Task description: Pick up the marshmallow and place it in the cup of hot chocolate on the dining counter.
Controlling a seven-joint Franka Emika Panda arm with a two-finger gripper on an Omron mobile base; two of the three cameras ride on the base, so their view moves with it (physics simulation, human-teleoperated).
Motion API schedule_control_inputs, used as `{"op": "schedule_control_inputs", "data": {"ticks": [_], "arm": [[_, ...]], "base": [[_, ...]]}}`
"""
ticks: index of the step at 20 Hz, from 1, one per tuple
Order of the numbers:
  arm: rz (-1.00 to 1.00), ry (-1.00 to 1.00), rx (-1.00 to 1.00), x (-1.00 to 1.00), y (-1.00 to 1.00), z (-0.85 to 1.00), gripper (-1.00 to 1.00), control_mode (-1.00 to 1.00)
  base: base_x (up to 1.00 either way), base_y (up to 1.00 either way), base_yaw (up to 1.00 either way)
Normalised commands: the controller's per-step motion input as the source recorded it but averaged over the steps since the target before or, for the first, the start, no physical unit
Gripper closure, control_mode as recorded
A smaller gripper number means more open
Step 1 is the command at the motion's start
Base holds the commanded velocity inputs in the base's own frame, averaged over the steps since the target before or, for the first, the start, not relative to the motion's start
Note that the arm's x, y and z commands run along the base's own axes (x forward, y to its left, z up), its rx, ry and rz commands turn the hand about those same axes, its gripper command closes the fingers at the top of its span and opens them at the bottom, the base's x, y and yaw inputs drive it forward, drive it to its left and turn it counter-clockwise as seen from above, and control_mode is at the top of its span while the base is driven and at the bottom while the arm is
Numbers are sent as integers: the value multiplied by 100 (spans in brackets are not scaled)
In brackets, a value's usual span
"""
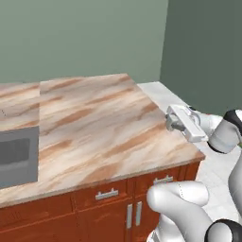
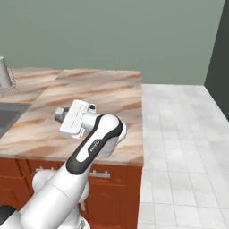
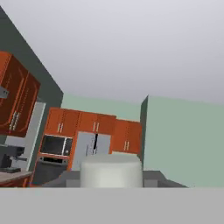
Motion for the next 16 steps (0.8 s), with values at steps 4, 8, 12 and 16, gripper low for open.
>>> {"op": "schedule_control_inputs", "data": {"ticks": [4, 8, 12, 16], "arm": [[0, 0, 0, 0, 0, 0, 100, 100], [0, 0, 0, 0, 0, 0, 100, 100], [0, 0, 0, 0, 0, 0, 100, 100], [0, 0, 0, 0, 0, 0, 100, 100]], "base": [[-23, 78, 69], [-4, 100, 60], [0, 100, 44], [0, 100, 30]]}}
